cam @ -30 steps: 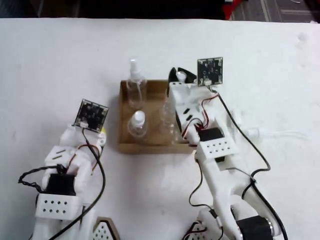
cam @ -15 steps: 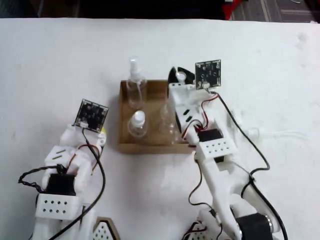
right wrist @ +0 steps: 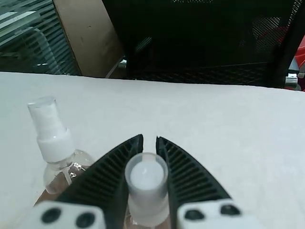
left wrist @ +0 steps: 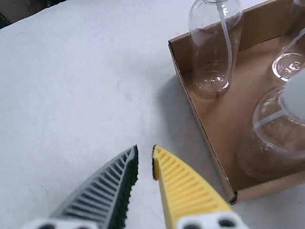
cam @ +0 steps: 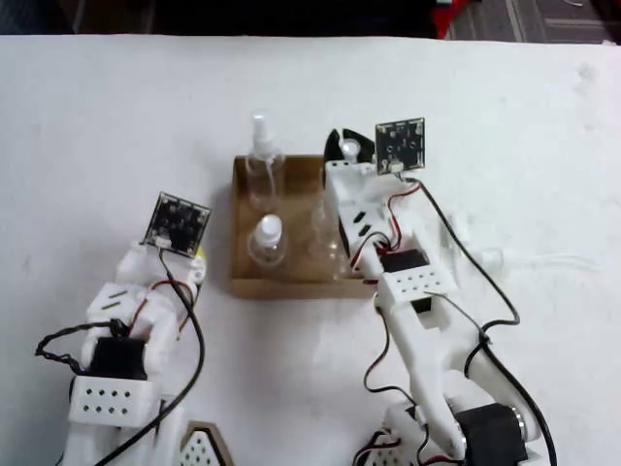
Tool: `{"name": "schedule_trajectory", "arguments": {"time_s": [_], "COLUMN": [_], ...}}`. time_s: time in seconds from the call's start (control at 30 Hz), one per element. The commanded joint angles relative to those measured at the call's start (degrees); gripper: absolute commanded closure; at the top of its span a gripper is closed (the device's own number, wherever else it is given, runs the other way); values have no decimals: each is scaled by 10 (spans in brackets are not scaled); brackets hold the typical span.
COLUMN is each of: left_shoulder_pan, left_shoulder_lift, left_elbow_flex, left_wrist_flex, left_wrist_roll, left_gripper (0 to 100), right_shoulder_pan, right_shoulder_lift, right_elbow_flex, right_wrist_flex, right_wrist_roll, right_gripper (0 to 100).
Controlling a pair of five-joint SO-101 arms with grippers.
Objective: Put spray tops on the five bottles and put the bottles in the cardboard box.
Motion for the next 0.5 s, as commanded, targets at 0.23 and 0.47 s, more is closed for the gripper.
{"name": "schedule_trajectory", "arguments": {"time_s": [0.23, 0.47], "left_shoulder_pan": [-6, -6], "left_shoulder_lift": [-9, -9], "left_elbow_flex": [-3, -3], "left_wrist_flex": [-13, -13], "left_wrist_roll": [-7, -7], "left_gripper": [924, 924], "right_shoulder_pan": [-16, -14], "right_shoulder_lift": [-4, 41], "right_elbow_flex": [-62, -128], "right_wrist_flex": [32, 129], "right_wrist_roll": [10, 10], "right_gripper": [984, 984]}}
